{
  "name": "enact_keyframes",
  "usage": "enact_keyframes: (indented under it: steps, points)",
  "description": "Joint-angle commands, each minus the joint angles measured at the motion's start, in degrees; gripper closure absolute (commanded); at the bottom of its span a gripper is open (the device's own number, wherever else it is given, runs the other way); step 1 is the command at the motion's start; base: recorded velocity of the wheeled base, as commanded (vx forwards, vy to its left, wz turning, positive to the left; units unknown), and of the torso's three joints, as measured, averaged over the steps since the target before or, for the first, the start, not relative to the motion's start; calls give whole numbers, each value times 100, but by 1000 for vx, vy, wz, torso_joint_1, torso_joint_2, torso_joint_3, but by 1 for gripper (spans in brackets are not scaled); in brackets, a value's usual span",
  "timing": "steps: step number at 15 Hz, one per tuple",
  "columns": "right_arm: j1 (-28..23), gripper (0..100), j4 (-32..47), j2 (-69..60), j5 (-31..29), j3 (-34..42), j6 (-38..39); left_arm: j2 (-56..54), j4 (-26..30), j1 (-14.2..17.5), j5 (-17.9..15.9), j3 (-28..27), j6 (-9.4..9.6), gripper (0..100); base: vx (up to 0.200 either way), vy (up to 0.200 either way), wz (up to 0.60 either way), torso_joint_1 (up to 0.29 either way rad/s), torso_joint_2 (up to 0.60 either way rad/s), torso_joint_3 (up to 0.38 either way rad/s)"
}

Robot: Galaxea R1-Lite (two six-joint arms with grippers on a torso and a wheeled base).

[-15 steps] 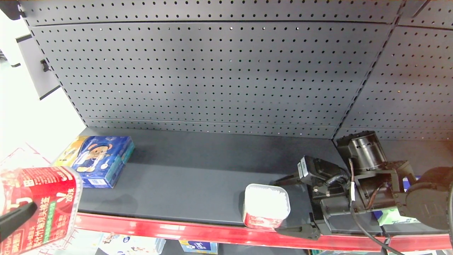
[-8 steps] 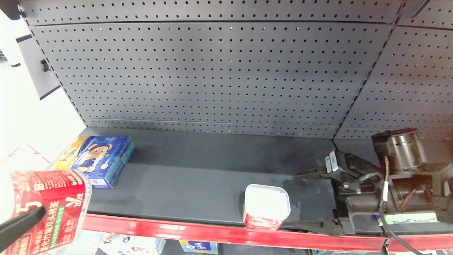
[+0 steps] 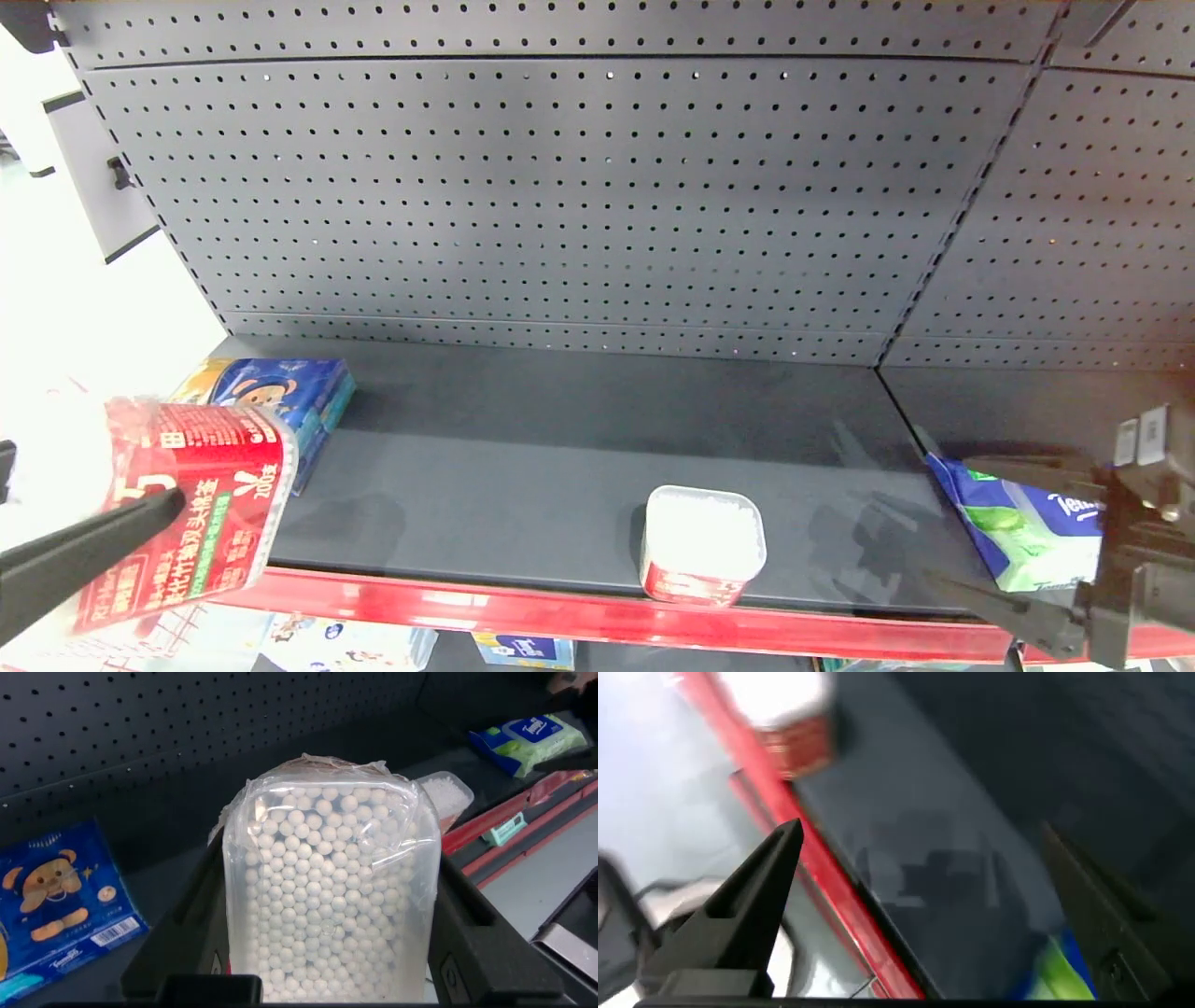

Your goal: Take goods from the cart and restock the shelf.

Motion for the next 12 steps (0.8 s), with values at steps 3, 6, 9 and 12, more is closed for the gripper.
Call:
enact_keyframes:
  steps: [3,6,9,12]
  points:
    - [-1265,0,54,-2834,-1502,882,1476,696,-94,-447,-6,-277,-8,100,0,0,0,0,0,0]
    - [-1353,0,845,-3986,-2241,821,1827,1030,-94,-764,-6,-417,-8,100,0,0,0,0,0,0]
    - [-1370,0,2435,-5234,-2742,654,1959,1161,-94,-852,-15,-444,-8,100,0,0,0,0,0,0]
    - [-1414,0,3587,-5788,-3137,258,2109,1267,-85,-957,-85,-549,-8,100,0,0,0,0,0,0]
